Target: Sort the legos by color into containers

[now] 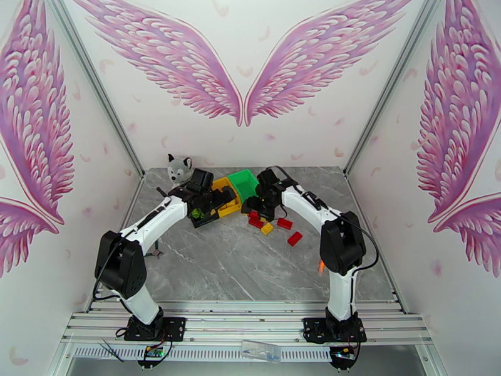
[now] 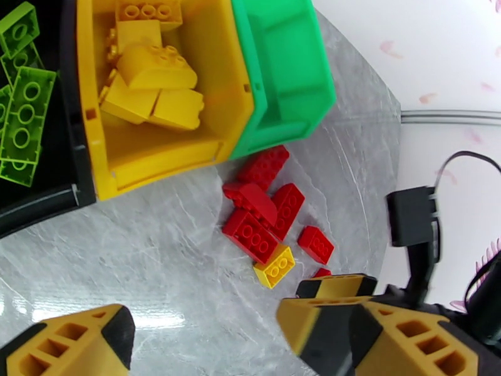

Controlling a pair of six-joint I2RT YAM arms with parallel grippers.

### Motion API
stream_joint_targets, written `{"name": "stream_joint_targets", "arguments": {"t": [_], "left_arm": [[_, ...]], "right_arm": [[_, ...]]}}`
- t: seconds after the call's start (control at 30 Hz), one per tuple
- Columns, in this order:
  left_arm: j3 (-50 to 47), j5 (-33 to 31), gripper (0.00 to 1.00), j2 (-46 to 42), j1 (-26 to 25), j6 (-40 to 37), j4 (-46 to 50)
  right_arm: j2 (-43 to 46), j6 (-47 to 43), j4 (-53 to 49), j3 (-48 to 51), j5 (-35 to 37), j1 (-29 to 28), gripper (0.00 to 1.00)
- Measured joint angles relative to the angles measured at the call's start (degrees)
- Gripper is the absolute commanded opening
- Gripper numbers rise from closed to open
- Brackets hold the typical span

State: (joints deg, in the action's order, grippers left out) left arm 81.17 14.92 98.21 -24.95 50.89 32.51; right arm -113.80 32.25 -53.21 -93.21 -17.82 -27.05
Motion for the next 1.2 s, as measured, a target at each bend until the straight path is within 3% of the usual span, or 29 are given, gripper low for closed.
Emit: {"name": "stream_joint_targets", "arguments": {"t": [0.2,0.57,1.0,1.2], "left_arm": [[-1.8,-1.1,0.95,0.0,-0.2,0.3,-0.2],[-3.3,-1.5,0.95,0.0,-0.2,0.9,-0.2],[-3.2,-1.5,0.95,0.0,-0.2,1.9,-0.7],[-2.7,-1.4,0.96,0.8,-0.2,1.8,-0.6]], "right_arm": [[-0.3,-3.7,-3.1,6.3,7.0,-1.6,0.74],[-7.3,-6.2,-5.4,2.6,16.1,-1.7,0.69],[-11.5,-8.4,-7.2,-5.4,17.4,2.1,0.7],[-12.9,-9.6,-7.9,-7.4,17.2,3.2,0.58]]}}
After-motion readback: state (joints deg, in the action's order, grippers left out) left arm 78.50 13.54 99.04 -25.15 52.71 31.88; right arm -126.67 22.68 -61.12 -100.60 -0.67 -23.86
